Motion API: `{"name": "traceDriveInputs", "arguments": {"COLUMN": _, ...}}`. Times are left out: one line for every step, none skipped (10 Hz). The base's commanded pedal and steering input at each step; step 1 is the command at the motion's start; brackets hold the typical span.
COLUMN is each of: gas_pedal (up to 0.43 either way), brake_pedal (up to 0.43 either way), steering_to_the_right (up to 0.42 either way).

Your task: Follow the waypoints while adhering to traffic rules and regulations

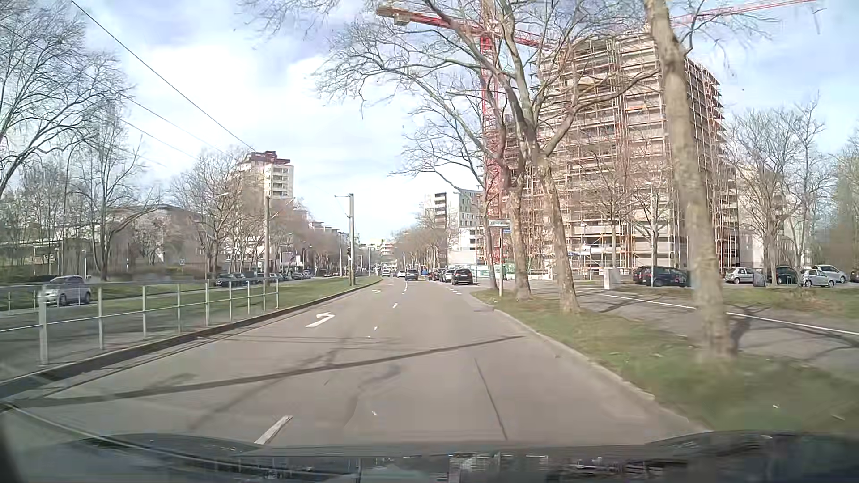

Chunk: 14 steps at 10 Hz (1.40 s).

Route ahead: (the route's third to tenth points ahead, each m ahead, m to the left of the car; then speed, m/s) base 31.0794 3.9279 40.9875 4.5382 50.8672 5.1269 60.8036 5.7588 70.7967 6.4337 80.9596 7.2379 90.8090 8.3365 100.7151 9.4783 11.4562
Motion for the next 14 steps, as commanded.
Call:
{"name": "traceDriveInputs", "arguments": {"gas_pedal": 0.098, "brake_pedal": 0.0, "steering_to_the_right": -0.006}}
{"name": "traceDriveInputs", "arguments": {"gas_pedal": 0.098, "brake_pedal": 0.0, "steering_to_the_right": -0.006}}
{"name": "traceDriveInputs", "arguments": {"gas_pedal": 0.098, "brake_pedal": 0.0, "steering_to_the_right": -0.006}}
{"name": "traceDriveInputs", "arguments": {"gas_pedal": 0.098, "brake_pedal": 0.0, "steering_to_the_right": -0.005}}
{"name": "traceDriveInputs", "arguments": {"gas_pedal": 0.098, "brake_pedal": 0.0, "steering_to_the_right": -0.005}}
{"name": "traceDriveInputs", "arguments": {"gas_pedal": 0.098, "brake_pedal": 0.0, "steering_to_the_right": -0.005}}
{"name": "traceDriveInputs", "arguments": {"gas_pedal": 0.098, "brake_pedal": 0.0, "steering_to_the_right": -0.005}}
{"name": "traceDriveInputs", "arguments": {"gas_pedal": 0.098, "brake_pedal": 0.0, "steering_to_the_right": -0.005}}
{"name": "traceDriveInputs", "arguments": {"gas_pedal": 0.098, "brake_pedal": 0.0, "steering_to_the_right": -0.005}}
{"name": "traceDriveInputs", "arguments": {"gas_pedal": 0.098, "brake_pedal": 0.0, "steering_to_the_right": -0.005}}
{"name": "traceDriveInputs", "arguments": {"gas_pedal": 0.098, "brake_pedal": 0.0, "steering_to_the_right": -0.005}}
{"name": "traceDriveInputs", "arguments": {"gas_pedal": 0.098, "brake_pedal": 0.0, "steering_to_the_right": -0.005}}
{"name": "traceDriveInputs", "arguments": {"gas_pedal": 0.098, "brake_pedal": 0.0, "steering_to_the_right": -0.005}}
{"name": "traceDriveInputs", "arguments": {"gas_pedal": 0.098, "brake_pedal": 0.0, "steering_to_the_right": -0.005}}
